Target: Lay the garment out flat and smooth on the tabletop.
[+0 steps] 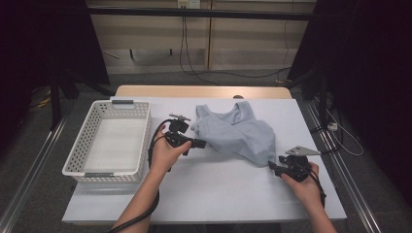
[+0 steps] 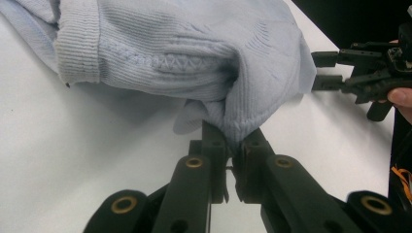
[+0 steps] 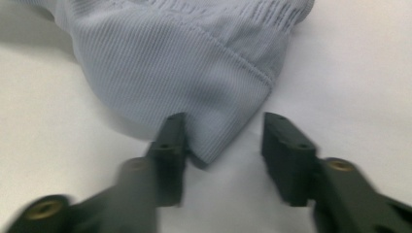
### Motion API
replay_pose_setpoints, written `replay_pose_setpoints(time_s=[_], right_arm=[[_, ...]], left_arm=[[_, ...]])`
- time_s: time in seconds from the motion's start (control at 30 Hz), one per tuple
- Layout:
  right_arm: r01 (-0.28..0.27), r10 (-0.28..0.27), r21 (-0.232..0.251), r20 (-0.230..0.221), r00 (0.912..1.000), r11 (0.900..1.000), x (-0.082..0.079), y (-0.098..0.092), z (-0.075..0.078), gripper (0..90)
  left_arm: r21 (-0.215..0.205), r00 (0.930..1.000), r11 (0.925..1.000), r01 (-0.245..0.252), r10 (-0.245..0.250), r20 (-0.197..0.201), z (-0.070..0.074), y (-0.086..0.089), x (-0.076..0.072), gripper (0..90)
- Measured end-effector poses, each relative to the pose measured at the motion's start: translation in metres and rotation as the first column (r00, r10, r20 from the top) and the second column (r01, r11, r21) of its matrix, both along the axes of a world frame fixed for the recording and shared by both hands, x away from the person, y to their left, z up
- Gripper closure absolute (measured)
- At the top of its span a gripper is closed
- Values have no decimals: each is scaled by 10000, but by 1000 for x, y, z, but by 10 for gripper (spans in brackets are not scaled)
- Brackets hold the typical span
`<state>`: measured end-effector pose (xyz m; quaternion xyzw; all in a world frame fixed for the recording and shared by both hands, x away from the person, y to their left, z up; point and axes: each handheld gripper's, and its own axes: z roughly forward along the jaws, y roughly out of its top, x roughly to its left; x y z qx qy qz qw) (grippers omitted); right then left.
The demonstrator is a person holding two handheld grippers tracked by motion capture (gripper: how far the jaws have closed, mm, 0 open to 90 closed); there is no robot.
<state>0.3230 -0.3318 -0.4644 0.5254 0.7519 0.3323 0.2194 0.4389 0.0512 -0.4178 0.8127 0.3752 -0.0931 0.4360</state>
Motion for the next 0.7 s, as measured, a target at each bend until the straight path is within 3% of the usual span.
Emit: replay_pose_setpoints(time_s=[0.07, 0.23, 0.43, 0.6, 0.7], right_arm=[[-74, 73, 143, 49, 10000, 9999, 1, -1, 0, 712], [-79, 65, 579, 231, 9997, 9983, 3, -1, 5, 861], [185, -273, 1019, 864, 9959, 9946, 2, -9, 18, 872], [518, -720, 1353, 1488, 9862, 9895, 0, -18, 29, 874], [560, -773, 1350, 1581, 9844, 9893, 1, -19, 31, 873]], left_arm=[[-18, 10000, 10000, -18, 18, -19, 0, 1, 0, 850], [-7, 10000, 10000, -55, 56, 14, 1, 2, -1, 850], [-112, 10000, 9999, -80, 80, -2, 3, 5, -2, 850], [-240, 10000, 9997, 2, -3, -11, 6, 6, -3, 850], [-297, 10000, 9996, -1, -1, -67, 6, 7, -3, 850]])
